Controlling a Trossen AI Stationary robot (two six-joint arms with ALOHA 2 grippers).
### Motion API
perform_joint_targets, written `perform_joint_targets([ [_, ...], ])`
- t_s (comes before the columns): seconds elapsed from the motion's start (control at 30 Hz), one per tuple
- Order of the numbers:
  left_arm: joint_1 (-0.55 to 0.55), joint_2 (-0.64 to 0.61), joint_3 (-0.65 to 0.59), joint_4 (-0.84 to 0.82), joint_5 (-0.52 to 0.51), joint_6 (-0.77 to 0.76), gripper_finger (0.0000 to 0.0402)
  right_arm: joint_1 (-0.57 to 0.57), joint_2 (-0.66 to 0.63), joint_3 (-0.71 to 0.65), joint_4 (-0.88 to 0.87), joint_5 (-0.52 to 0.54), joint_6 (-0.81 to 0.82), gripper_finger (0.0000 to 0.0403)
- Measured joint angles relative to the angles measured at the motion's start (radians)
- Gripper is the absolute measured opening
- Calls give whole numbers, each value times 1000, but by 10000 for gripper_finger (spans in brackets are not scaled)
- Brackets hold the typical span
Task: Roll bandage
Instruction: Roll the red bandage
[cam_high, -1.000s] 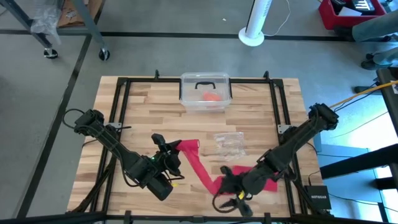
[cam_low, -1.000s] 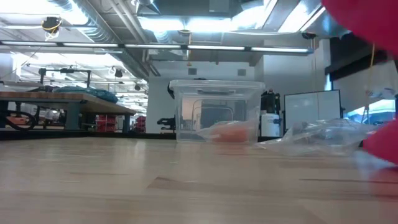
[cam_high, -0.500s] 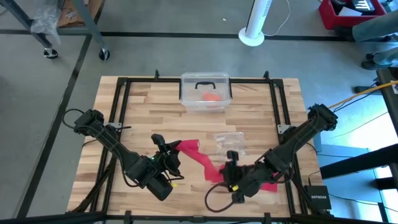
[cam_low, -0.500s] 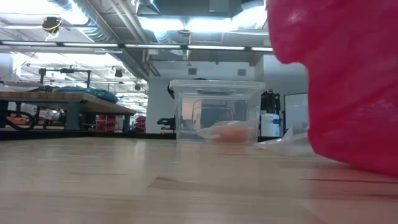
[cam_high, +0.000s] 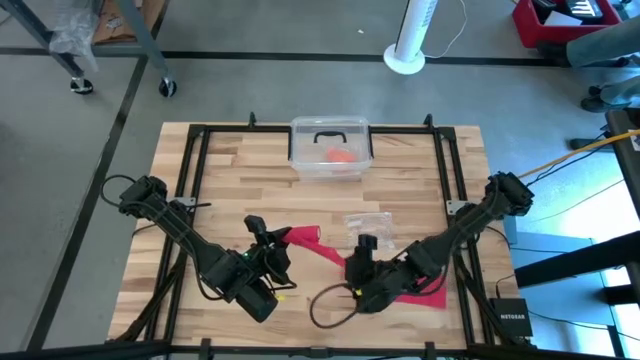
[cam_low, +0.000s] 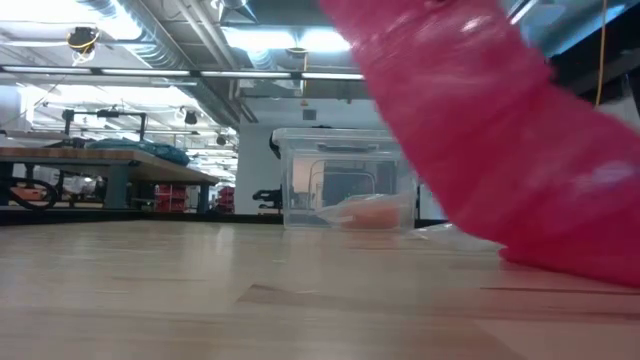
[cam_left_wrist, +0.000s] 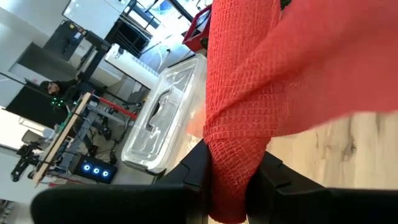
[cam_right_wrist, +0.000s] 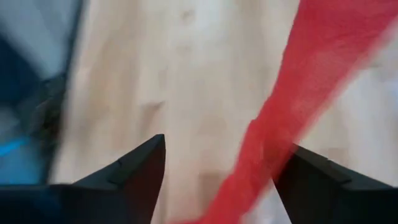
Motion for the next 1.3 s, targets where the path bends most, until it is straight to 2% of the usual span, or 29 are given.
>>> perform_joint_targets([
  [0.07,0,0,0,-6,30,2,54,-1,26,1,-1,88,4,277],
  [0.13,-1,0,0,-17,76,30,54,-2,50,-1,-5,109,3,277],
  [0.2,-5,0,-2,-31,109,51,54,-2,53,-1,-15,81,-7,277],
  [0.37,-13,0,-43,-60,115,50,54,1,11,3,-48,-44,14,277],
  [0.43,-14,0,-57,-69,115,38,54,10,-21,16,-71,-55,37,278],
  [0.57,-12,0,-61,-55,115,34,54,14,-48,18,-78,25,16,278],
  [0.87,-13,-1,-61,-51,114,37,54,13,-50,18,-99,101,-68,278],
  [1.0,-13,-1,-61,-50,69,7,54,9,-50,18,-87,155,-168,278],
  [1.1,-6,-1,-61,-50,-5,-17,54,-29,-58,17,-25,184,-332,278],
  [1.3,40,-1,-61,-49,-2,-3,54,-144,-160,16,30,177,-568,278],
])
